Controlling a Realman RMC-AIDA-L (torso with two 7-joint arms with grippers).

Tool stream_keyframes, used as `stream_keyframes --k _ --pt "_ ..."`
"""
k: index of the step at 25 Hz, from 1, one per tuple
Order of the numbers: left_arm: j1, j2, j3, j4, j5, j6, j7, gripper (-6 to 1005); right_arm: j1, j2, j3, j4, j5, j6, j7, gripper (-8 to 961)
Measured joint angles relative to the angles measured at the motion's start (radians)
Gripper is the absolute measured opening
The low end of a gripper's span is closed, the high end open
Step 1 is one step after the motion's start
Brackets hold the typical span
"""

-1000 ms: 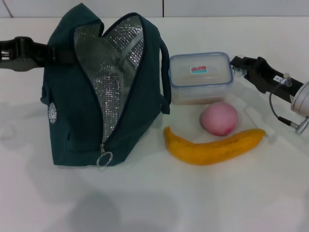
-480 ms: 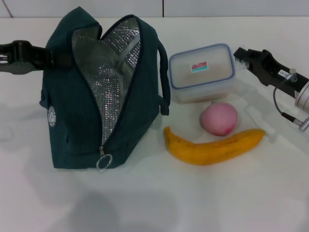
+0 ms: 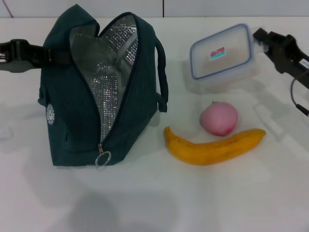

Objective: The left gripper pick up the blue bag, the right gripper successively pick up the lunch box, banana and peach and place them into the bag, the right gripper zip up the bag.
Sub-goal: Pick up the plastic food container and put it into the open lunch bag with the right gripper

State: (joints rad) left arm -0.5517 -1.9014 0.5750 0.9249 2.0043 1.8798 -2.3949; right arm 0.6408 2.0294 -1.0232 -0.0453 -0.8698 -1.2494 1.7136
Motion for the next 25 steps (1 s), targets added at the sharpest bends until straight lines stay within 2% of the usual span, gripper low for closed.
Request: stream_keyframes --k 7,15,21,25 --pt "0.0 -0.003 0.001 0.0 -0.005 0.001 0.001 46 -0.041 0.0 0.0 -0.011 0.051 -0.09 0.003 94" --pt "0.001 -0.008 0.003 0.0 -0.006 0.001 -0.002 46 -0.06 -0.004 0.0 -0.022 0.139 -0.289 0.041 94" --pt "0.001 -0.018 0.004 0.0 -0.007 0.002 -0.004 46 -0.05 -0.003 -0.008 -0.058 0.162 -0.404 0.098 95" --pt "0.001 -0.022 0.005 0.0 -0.007 0.004 -0.006 46 -0.011 -0.002 -0.012 -0.063 0.159 -0.448 0.135 95"
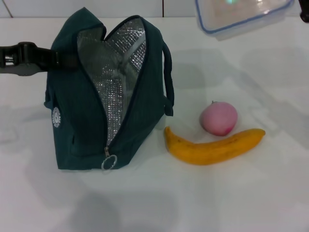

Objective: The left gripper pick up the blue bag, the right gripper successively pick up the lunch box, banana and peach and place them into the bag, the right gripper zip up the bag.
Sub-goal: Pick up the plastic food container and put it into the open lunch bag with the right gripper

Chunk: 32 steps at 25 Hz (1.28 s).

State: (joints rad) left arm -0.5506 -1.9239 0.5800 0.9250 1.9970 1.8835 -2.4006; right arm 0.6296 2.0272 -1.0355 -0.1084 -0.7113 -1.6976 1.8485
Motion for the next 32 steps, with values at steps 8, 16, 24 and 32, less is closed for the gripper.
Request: stream_keyframes --k 8,16,24,32 --pt "-0.007 -0.009 0.013 0.0 0.002 0.0 0.002 46 0.128 0.001 -0.03 0.015 -0.001 -0.029 0.031 95" --pt "-0.016 -0.021 0.026 0.0 -0.001 -0.001 0.004 45 0.252 0.001 -0.072 0.029 -0.001 0.012 0.045 96" --pt "-0.022 -0.031 0.026 0.0 -0.005 -0.002 0.003 45 0.273 0.001 -0.184 0.02 -0.001 0.08 0.04 96" --pt "-0.021 -0.034 0.019 0.0 -0.007 -0.002 0.001 45 0.23 0.001 -0.321 0.0 0.001 0.167 0.027 96"
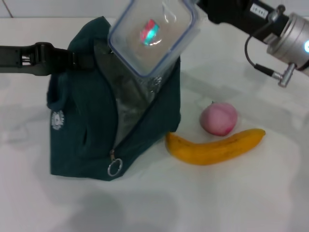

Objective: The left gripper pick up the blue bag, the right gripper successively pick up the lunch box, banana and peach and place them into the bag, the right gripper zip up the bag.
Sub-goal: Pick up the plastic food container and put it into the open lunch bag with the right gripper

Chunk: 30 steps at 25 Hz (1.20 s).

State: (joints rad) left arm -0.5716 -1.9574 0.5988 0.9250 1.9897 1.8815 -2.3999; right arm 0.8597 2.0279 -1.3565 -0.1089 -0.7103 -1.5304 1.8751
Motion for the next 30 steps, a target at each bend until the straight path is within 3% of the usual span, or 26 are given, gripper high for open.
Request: stream_keyframes --k 9,17,22,30 --pt "0.006 -0.004 0.003 -0.016 -0.035 -0.004 0.0 45 -0.061 0.0 -0.086 -0.068 0.005 0.057 -0.039 97" --pt "-0.001 -0.016 0.005 -0.073 -0.048 0.0 0.006 45 -0.107 0.0 -0.473 -0.253 0.248 0.255 -0.072 97" --pt "-0.002 -0.022 0.005 -0.075 -0.049 0.002 0.006 45 -0.115 0.0 -0.512 -0.285 0.256 0.315 -0.095 98" --pt "0.005 -0.024 0.006 -0.075 -0.049 0.005 0.007 45 -0.131 0.0 -0.511 -0.304 0.257 0.292 -0.159 98"
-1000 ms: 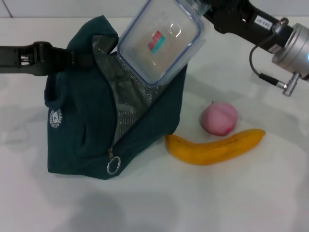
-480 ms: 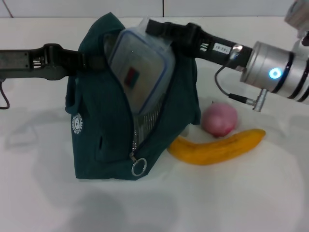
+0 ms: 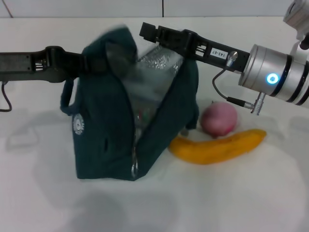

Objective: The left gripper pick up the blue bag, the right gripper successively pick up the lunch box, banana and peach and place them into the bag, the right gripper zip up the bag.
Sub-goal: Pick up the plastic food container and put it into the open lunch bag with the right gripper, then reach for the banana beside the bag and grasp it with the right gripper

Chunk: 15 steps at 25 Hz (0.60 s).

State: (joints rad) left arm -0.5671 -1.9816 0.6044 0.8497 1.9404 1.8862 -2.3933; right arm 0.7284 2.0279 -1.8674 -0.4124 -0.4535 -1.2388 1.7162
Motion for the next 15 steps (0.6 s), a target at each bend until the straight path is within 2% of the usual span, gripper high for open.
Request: stream_keyframes --k 1,6,10,13,15 --pt "0.0 0.0 0.0 0.0 0.0 0.0 0.0 45 -0.001 0.0 0.001 -0.001 0.0 -0.002 -0.004 98" --pt "0.004 0.006 -0.005 0.0 0.0 0.0 0.0 44 -0.023 -0.001 0.044 0.0 0.002 -0.049 -0.034 311" --pt "0.01 0.009 -0.006 0.0 0.0 -0.001 0.0 44 -0.063 -0.012 0.106 0.001 -0.007 -0.113 -0.096 462" --pt "0.018 0.012 -0.006 0.0 0.0 -0.002 0.0 44 -0.1 -0.033 0.159 -0.003 -0.015 -0.16 -0.178 580" --pt "0.025 0.013 -0.006 0.003 0.0 -0.002 0.0 44 -0.119 -0.058 0.175 -0.032 -0.047 -0.147 -0.221 664"
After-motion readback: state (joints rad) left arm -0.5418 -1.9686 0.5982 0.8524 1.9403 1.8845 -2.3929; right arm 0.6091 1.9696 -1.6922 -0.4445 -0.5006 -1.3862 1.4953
